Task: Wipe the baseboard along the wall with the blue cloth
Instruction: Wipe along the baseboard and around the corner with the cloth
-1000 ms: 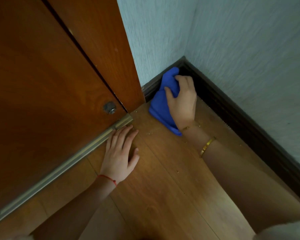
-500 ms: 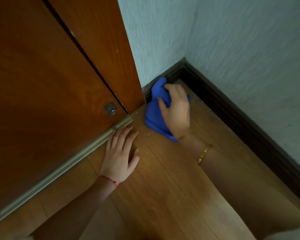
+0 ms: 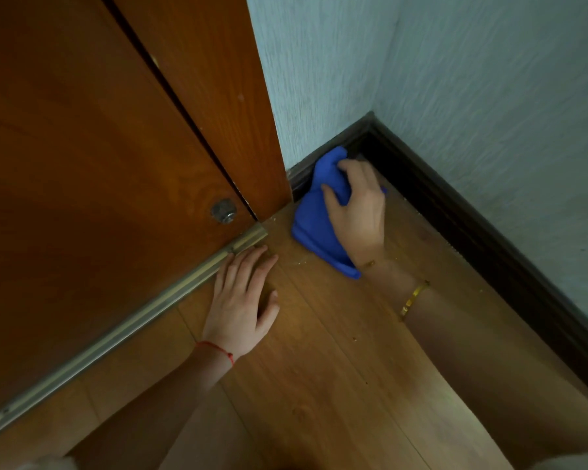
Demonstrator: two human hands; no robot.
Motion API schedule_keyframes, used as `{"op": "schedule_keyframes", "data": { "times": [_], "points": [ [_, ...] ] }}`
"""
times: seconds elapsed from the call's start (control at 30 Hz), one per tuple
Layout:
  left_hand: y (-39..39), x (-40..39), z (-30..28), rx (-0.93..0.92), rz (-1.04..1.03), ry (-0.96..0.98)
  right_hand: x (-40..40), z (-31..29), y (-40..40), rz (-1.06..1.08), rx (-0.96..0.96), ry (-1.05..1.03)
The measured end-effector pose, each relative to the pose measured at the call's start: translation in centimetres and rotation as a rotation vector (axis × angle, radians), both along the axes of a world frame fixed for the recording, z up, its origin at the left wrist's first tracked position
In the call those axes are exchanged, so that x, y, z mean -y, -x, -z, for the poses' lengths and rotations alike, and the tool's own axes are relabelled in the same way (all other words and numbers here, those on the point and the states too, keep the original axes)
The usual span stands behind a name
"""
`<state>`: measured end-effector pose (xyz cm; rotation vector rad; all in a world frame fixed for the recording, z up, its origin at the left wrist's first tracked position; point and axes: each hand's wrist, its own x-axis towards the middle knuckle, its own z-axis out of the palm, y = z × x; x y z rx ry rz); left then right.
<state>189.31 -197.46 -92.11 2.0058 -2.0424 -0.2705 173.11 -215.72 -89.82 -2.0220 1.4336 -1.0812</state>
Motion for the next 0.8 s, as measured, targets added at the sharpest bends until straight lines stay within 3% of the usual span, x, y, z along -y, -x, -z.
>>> {"op": "schedule_keyframes", "data": {
  "times": [0.13,0.27,0.33,0.53,0.7,0.8],
  "points": [
    [0.0,0.0,0.0,-0.009,0.002,0.003,0.4,0.1,1.4,-0.211,-0.085,0.066],
    [0.0,0.0,0.1,-0.001,-0.001,-0.003,2.9,-0.1,2.4,0.006,-0.007,-0.005],
    [0.0,0.0,0.0,-0.004,-0.005,0.000,2.5,-0.1,1.9,0.015,0.021,-0.025],
    [0.0,0.0,0.1,-0.008,-0.003,-0.006,-0.9,0.3,0.8,-0.251,-0.040,0.019],
    [0.0,0.0,0.1,0.003,-0.005,-0.010,2.5,0.0,1.5,0.141,0.068,-0.046],
    [-0.1,0.0,0.1,0.001,-0.003,0.002,2.2,-0.1,0.9,0.136,0.060,-0.040]
  ]
}}
